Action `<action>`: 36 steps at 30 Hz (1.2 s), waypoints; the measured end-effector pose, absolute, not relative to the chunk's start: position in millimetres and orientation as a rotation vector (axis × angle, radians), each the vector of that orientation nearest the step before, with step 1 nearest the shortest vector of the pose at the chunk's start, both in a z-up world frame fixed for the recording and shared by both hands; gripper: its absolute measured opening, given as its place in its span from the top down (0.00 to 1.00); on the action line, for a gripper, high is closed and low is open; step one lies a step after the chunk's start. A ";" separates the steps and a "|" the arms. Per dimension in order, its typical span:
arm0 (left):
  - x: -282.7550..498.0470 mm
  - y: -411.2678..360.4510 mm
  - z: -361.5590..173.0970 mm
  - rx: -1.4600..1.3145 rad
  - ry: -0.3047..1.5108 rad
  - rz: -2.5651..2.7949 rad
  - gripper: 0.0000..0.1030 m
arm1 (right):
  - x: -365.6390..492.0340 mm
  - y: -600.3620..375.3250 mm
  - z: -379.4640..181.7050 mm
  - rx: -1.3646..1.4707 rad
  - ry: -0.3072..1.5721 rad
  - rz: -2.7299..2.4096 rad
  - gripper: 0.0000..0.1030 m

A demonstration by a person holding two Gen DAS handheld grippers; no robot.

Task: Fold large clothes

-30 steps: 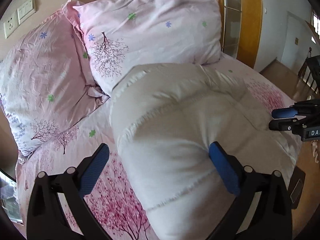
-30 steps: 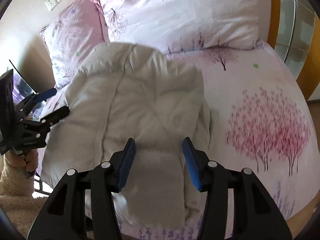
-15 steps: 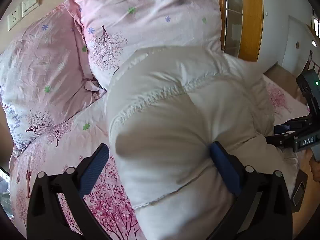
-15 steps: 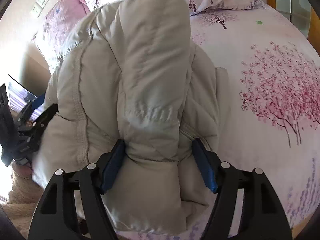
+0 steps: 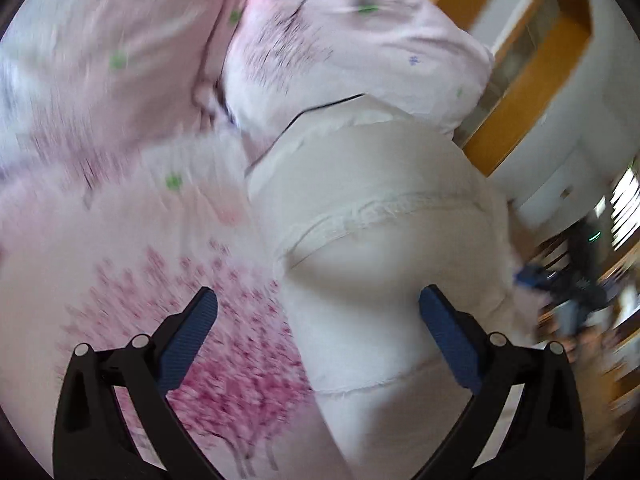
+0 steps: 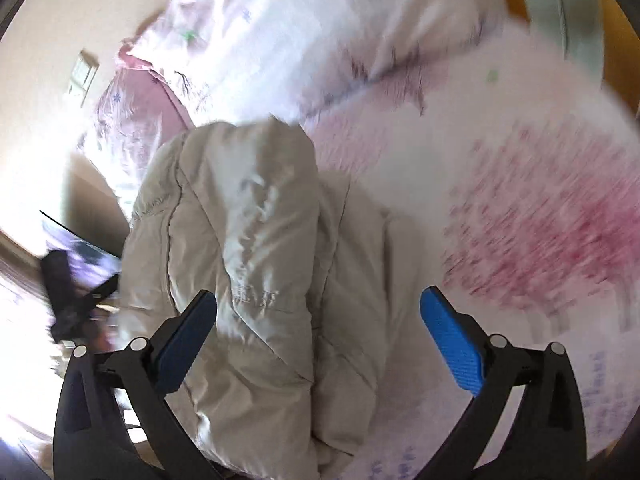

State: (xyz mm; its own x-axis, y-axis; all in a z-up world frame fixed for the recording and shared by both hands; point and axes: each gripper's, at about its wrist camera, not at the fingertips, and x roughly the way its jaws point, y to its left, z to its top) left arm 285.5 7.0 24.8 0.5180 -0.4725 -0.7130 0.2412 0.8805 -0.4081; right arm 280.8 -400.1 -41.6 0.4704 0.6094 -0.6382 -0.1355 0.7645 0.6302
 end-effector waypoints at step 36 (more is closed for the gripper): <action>284.9 -28.4 -14.2 -0.426 0.955 -0.632 0.02 | 335.3 -349.8 -98.4 0.746 1.210 0.895 0.01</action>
